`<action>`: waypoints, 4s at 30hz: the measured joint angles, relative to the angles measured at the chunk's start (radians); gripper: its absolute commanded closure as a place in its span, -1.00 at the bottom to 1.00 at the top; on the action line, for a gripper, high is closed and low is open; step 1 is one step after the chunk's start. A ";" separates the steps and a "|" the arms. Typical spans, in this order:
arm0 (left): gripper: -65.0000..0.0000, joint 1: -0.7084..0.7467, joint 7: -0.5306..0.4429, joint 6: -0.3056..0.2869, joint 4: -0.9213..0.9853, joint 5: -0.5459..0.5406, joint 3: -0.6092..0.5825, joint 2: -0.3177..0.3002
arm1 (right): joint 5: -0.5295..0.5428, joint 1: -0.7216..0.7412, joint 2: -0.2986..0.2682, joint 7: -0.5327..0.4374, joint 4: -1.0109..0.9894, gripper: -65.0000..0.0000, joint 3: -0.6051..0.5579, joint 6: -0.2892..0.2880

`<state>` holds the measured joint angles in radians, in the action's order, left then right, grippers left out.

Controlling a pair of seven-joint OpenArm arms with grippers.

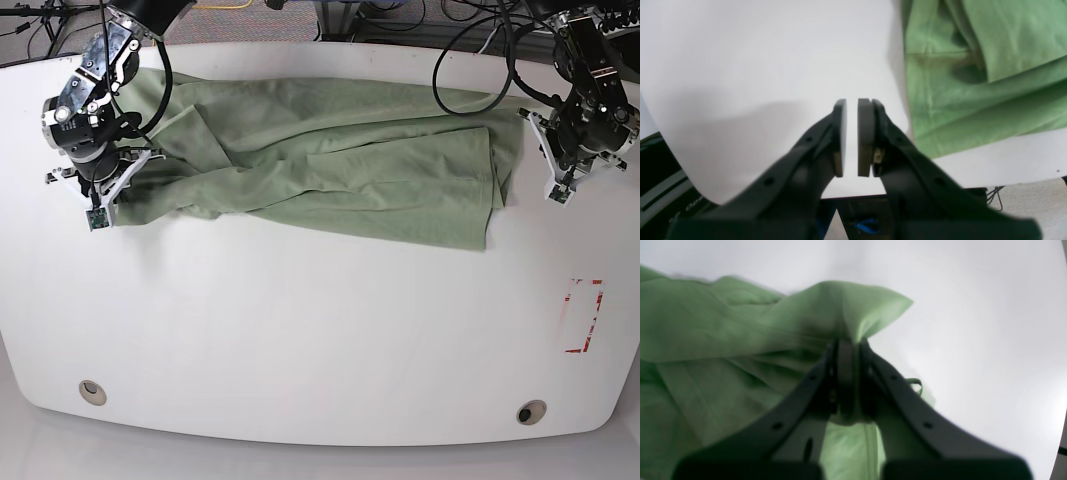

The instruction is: Fold the T-shirt properly

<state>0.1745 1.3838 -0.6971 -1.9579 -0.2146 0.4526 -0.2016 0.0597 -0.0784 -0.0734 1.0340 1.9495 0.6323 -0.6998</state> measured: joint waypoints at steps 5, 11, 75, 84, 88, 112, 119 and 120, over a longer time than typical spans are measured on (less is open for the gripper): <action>0.26 -0.072 0.007 0.000 0.005 -0.003 -0.002 0.009 | -0.009 0.003 0.008 0.000 0.000 0.67 0.003 0.000; -0.20 -0.179 -0.010 0.000 0.005 -0.002 -0.001 0.015 | -0.007 -0.017 0.019 -0.002 0.001 -0.08 0.001 0.000; 0.65 -0.409 -0.155 0.072 0.608 0.030 -0.084 0.126 | -0.008 -0.044 0.018 -0.001 0.037 -0.48 0.034 0.000; 0.66 -0.370 -0.143 0.002 0.474 0.035 -0.082 0.126 | -0.008 -0.033 0.018 -0.001 0.037 -0.48 0.034 0.000; 0.66 -0.369 -0.114 0.000 0.403 0.034 -0.082 0.126 | -0.008 -0.023 0.018 -0.002 0.037 -0.48 0.034 0.000; -0.24 -0.363 -0.061 0.016 0.383 0.035 -0.141 0.092 | -0.007 -0.009 0.018 0.000 0.018 -0.48 0.031 0.000; -0.25 -0.363 -0.098 0.053 0.383 0.034 -0.142 0.093 | -0.004 -0.010 0.021 -0.001 0.018 -0.48 0.031 0.000; -0.25 -0.363 -0.098 0.052 0.385 0.033 -0.142 0.093 | -0.005 -0.011 0.021 0.000 0.018 -0.48 0.031 0.000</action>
<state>-0.1886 1.2861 -0.6453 -1.5730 -0.1814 0.3111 -0.1081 0.0551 -0.0898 -0.0528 1.0336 1.9678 0.6632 -0.6998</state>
